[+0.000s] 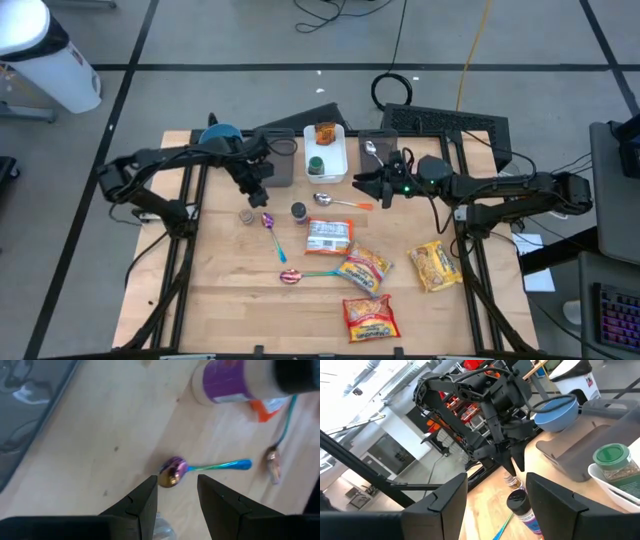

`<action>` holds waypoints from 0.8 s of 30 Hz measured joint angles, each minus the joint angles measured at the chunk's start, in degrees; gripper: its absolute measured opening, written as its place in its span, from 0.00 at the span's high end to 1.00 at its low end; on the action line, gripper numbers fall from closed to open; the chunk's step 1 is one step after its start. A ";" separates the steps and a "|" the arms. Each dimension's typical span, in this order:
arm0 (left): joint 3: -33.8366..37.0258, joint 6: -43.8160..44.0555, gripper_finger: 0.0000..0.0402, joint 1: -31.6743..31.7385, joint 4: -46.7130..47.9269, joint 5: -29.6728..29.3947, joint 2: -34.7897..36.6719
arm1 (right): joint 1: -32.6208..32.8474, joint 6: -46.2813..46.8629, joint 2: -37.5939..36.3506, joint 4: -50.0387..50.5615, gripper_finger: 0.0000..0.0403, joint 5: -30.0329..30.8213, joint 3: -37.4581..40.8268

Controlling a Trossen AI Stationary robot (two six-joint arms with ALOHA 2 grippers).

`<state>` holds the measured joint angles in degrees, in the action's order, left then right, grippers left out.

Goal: Pick & Place Food Item
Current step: Put the rainbow spoon into the right black bin

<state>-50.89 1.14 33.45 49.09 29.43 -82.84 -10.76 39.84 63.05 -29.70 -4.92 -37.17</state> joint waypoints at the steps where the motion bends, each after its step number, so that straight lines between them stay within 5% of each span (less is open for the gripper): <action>1: 0.00 -0.40 0.63 0.00 0.24 -0.15 -0.23 | 0.00 -0.05 0.00 -0.02 0.51 0.15 0.00; 24: 0.68 -4.41 0.63 -0.39 1.81 0.51 -6.08 | -0.02 -1.52 0.00 1.57 0.51 0.32 0.00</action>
<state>-50.22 -3.27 33.06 50.90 29.94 -88.92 -10.79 38.32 63.04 -28.13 -4.60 -37.17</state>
